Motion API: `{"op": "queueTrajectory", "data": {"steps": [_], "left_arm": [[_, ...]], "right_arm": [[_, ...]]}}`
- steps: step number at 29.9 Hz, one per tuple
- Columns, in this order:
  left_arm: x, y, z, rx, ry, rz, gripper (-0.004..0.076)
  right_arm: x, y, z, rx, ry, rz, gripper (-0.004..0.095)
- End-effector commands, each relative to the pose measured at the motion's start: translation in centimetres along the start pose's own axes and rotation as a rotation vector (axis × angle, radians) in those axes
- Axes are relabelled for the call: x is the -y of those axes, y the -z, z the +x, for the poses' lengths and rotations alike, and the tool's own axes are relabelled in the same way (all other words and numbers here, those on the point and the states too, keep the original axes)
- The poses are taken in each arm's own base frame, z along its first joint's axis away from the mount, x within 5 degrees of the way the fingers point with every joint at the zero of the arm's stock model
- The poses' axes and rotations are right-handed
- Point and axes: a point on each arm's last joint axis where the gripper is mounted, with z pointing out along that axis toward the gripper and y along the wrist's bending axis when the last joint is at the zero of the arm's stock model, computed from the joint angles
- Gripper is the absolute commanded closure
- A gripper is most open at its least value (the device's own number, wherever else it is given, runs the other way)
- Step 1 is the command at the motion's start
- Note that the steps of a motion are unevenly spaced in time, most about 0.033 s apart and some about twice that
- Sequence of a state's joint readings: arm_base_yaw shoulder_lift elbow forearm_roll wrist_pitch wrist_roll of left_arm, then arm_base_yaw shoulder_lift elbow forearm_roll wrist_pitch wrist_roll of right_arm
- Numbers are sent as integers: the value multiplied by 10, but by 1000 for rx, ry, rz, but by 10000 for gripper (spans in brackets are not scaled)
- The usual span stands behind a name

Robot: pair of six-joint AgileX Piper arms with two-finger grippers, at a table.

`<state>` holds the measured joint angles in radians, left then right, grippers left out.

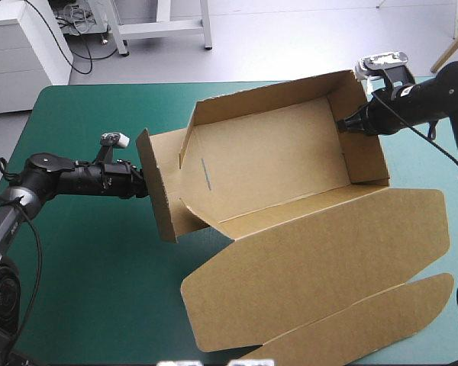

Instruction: Fold the box

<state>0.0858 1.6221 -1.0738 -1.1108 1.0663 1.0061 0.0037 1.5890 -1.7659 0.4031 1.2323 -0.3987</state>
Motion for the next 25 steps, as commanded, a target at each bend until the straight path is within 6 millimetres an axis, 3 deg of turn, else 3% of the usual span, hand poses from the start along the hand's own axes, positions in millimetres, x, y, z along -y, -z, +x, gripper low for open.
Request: {"op": "queueTrajectory", "data": {"steps": [1, 3, 5, 25], "left_arm": [[27, 9, -13, 90, -18, 140, 180], [32, 10, -14, 104, -29, 201, 57], [37, 12, -15, 114, -40, 257, -4], [53, 19, -29, 248, -20, 400, -9]], "right_arm": [[-10, 28, -10, 141, 6, 0, 927], [-9, 28, -11, 147, 4, 3, 927], [-9, 28, -11, 156, -2, 6, 927], [5, 31, -22, 280, -67, 178, 925]]}}
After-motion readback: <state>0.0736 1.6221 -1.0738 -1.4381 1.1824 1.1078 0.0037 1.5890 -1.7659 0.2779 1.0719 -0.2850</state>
